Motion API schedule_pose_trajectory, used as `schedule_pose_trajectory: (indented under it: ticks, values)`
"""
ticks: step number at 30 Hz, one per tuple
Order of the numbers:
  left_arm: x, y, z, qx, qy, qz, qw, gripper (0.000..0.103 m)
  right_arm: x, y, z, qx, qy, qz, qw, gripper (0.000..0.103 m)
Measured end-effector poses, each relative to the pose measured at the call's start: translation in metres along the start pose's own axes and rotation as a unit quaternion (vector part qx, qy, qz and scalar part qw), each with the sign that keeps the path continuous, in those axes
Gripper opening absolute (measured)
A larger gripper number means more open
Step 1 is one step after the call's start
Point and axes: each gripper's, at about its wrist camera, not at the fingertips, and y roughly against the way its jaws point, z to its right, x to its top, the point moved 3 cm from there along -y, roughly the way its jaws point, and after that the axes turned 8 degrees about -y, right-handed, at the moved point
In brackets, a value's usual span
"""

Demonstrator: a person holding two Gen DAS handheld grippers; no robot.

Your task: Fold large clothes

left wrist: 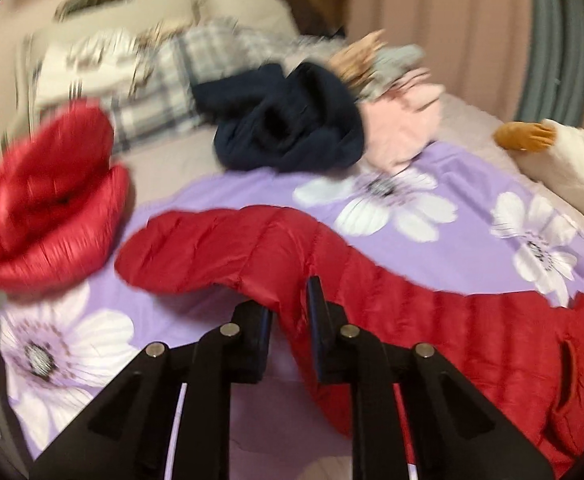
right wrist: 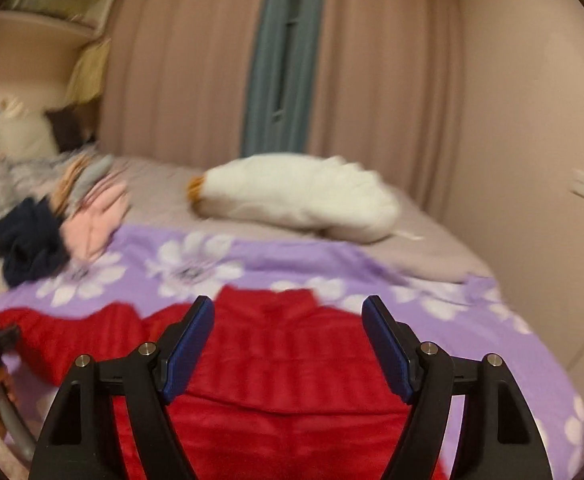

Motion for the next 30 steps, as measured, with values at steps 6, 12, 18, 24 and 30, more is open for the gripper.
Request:
schedule_pose_trajectory:
  ticks: [6, 12, 18, 24, 30]
  values:
    - [0.013, 0.072, 0.049, 0.007, -0.089, 0.087, 0.9922, 0.013, 0.006, 0.050, 0.089, -0.065, -0.114, 0.013, 0.991, 0.034]
    - [0.017, 0.145, 0.115, -0.048, -0.147, 0.152, 0.9763, 0.013, -0.010, 0.081, 0.156, -0.113, -0.169, 0.003, 0.979, 0.022]
    - [-0.013, 0.210, 0.201, -0.114, -0.188, 0.177, 0.9594, 0.013, -0.017, 0.111, 0.200, -0.148, -0.193, 0.018, 0.970, 0.022]
    - [-0.055, 0.261, 0.290, -0.216, -0.209, 0.152, 0.9415, 0.012, -0.019, 0.134, 0.240, -0.192, -0.207, 0.043, 0.958, 0.022]
    - [-0.108, 0.301, 0.352, -0.286, -0.268, 0.133, 0.9103, 0.013, -0.027, 0.134, 0.261, -0.206, -0.206, 0.030, 0.956, 0.018]
